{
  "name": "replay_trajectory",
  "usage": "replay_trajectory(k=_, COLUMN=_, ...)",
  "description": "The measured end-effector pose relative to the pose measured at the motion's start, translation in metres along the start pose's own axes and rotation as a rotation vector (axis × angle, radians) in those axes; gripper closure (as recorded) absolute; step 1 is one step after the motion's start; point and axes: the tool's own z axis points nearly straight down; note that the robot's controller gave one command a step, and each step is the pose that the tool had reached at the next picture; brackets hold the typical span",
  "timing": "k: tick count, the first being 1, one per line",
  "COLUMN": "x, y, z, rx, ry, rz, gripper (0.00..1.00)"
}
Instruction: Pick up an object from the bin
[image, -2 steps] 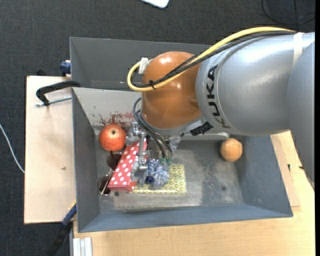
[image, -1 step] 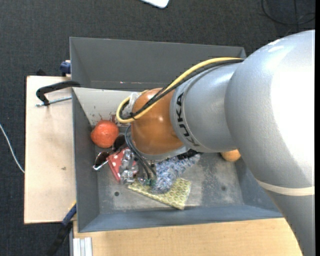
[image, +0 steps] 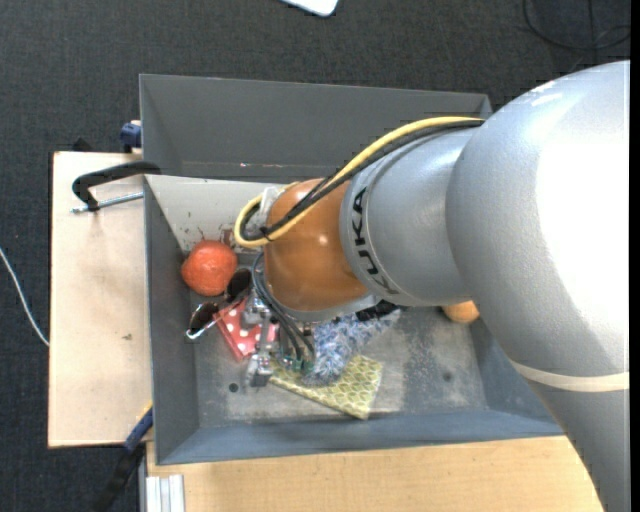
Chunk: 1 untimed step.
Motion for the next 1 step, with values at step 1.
replay_trajectory(k=1, x=-0.0001, y=-0.0002, z=0.0001, rx=0.000, ry=-0.001, rz=0.000, gripper=0.00)
